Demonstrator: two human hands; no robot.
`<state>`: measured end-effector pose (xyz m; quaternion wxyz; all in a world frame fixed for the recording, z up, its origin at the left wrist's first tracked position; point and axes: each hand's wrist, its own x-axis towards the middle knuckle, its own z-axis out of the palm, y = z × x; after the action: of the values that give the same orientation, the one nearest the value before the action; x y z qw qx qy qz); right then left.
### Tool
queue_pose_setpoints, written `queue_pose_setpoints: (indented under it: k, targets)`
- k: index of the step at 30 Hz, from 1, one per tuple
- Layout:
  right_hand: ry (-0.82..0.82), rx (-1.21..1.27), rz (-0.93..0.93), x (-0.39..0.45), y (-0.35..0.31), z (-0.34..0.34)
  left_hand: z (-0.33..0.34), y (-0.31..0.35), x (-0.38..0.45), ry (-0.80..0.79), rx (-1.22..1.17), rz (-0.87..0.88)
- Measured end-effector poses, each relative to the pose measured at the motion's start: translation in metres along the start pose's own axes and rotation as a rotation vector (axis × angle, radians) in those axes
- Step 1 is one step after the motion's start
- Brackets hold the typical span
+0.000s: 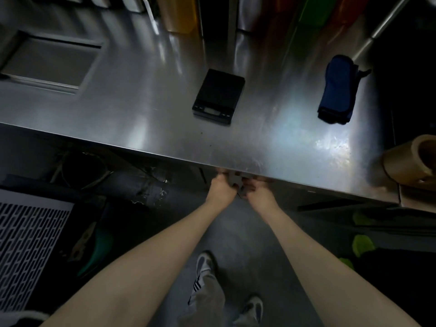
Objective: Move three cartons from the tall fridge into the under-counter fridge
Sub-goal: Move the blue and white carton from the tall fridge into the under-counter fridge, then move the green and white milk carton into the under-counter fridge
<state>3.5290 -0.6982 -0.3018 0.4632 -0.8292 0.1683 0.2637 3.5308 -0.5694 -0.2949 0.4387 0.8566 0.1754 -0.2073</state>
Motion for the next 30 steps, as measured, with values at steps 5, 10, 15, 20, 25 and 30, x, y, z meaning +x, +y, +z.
queue_pose_setpoints:
  k: [5, 10, 15, 20, 25, 30]
  targets:
    - [-0.080, -0.167, -0.007, -0.027, -0.024, -0.017, -0.023, 0.008, -0.024, -0.034, 0.016, -0.031]
    - [-0.128, -0.276, -0.147, -0.056, -0.071, -0.041, -0.065, 0.020, -0.063, 0.056, -0.053, -0.105]
    - [-0.163, -0.209, -0.333, -0.080, -0.140, -0.049, -0.132, 0.036, -0.111, 0.302, -0.151, -0.103]
    - [-0.114, -0.361, -0.712, -0.113, -0.184, -0.030, -0.202, 0.034, -0.181, 0.568, -0.287, -0.104]
    - [-0.226, -0.404, -0.976, -0.168, -0.234, 0.013, -0.245, 0.017, -0.266, 0.792, -0.404, -0.086]
    - [-0.404, -0.421, -1.177, -0.243, -0.273, 0.082, -0.284, -0.018, -0.367, 1.008, -0.435, -0.120]
